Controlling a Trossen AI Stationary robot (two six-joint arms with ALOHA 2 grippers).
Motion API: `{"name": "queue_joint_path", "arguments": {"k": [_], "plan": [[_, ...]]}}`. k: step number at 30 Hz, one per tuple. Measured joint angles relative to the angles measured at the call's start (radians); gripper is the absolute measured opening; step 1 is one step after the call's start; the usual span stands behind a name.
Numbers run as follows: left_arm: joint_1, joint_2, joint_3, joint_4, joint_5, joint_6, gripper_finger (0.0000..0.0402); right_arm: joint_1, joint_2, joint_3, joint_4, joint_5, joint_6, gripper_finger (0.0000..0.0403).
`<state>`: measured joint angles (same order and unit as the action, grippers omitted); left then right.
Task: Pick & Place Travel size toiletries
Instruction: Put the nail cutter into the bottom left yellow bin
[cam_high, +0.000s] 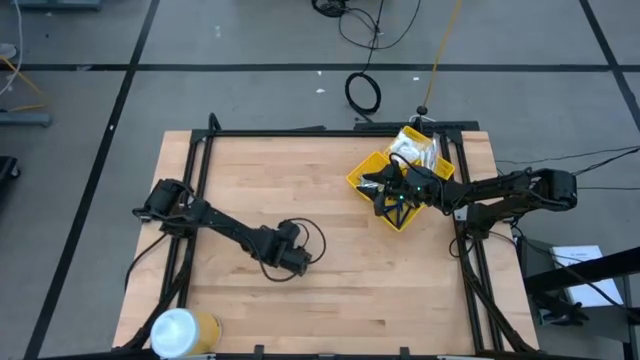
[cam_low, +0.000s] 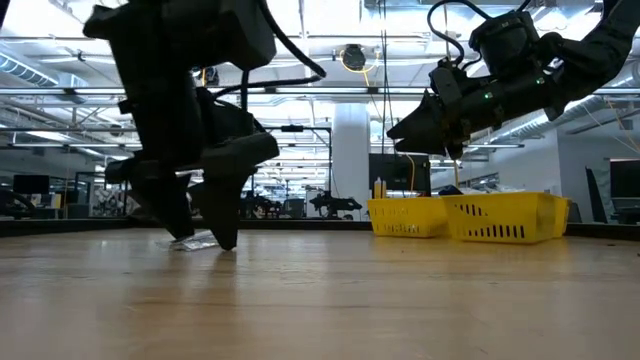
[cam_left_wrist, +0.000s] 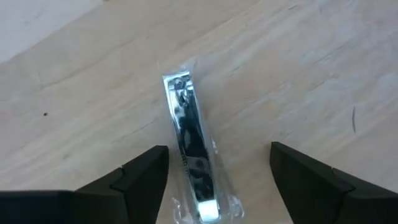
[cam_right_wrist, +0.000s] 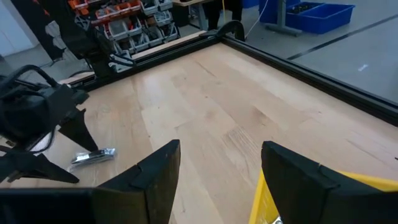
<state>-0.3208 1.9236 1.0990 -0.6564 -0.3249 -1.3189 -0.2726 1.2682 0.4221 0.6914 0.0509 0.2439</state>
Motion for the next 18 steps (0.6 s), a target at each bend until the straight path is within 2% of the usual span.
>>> {"name": "queue_joint_path", "arguments": {"k": [7, 13, 18], "plan": [[0.02, 0.037, 0.004, 0.008, 0.059, -0.028, 0.0216, 0.0, 0.0, 0.0, -0.003, 0.0, 0.005, 0.0212], [0.02, 0.028, 0.001, 0.009, 0.06, -0.036, 0.0131, 0.0, 0.0, 0.0, -0.008, 0.0, 0.004, 0.0212], [0.018, 0.027, 0.0, 0.034, 0.039, 0.053, 0.0049, 0.0, 0.0, 0.0, -0.013, 0.0, 0.005, 0.0212]]}}
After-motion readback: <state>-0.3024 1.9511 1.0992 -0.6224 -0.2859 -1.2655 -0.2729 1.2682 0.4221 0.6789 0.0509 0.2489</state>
